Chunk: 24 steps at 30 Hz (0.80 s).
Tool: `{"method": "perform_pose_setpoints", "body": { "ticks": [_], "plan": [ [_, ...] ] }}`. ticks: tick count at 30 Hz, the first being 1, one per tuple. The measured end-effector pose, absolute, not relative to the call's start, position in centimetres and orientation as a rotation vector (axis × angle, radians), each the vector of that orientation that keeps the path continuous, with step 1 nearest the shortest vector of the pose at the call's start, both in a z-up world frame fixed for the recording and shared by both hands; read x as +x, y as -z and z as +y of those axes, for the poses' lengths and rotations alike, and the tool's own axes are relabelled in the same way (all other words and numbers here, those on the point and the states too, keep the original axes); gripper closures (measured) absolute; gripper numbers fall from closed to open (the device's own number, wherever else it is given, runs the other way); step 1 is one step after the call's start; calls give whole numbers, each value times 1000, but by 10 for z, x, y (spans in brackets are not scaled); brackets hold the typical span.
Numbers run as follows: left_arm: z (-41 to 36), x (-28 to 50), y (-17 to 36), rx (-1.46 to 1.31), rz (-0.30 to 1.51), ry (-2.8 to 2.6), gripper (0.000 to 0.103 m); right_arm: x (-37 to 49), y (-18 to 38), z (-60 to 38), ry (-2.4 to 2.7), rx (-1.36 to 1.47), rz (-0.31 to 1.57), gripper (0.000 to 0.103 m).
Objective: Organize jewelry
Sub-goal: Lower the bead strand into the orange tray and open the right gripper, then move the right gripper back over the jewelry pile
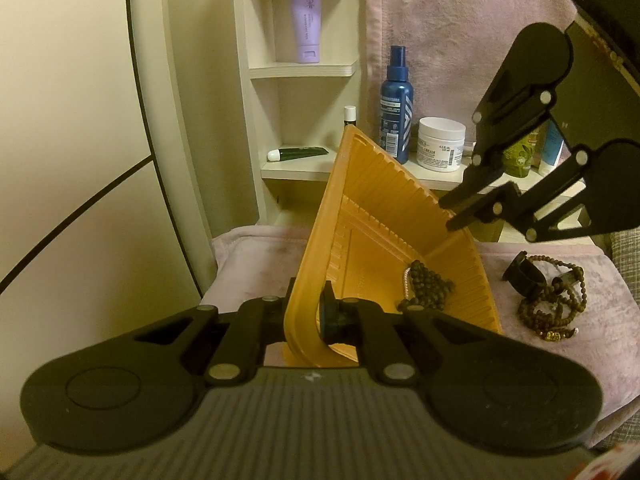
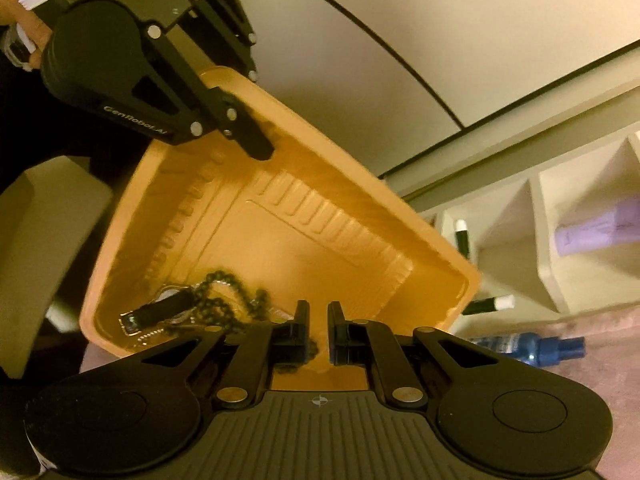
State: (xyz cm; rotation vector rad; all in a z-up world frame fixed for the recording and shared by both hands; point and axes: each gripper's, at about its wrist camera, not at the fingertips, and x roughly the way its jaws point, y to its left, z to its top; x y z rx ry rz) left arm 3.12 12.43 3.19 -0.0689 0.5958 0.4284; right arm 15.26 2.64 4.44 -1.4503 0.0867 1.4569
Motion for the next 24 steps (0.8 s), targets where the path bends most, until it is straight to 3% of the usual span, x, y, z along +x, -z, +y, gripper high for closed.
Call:
{"method": "perform_pose_setpoints", "body": {
  "ticks": [4, 11, 19, 21, 24],
  "plan": [
    [124, 31, -32, -72, 595, -426, 96, 156, -55, 15, -1416, -1374, 90, 96],
    [126, 29, -31, -84, 591, -423, 96, 176, -78, -56, -1202, -963, 204, 95],
    [126, 29, -32, -84, 589, -418, 96, 192, -41, -177, -823, -361, 432, 94],
    [126, 29, -32, -85, 589, -419, 96, 186, -23, -196, -752, -261, 479, 91],
    [127, 28, -32, -81, 589, -416, 96, 173, 3, -211, -691, -150, 539, 76]
  ]
}}
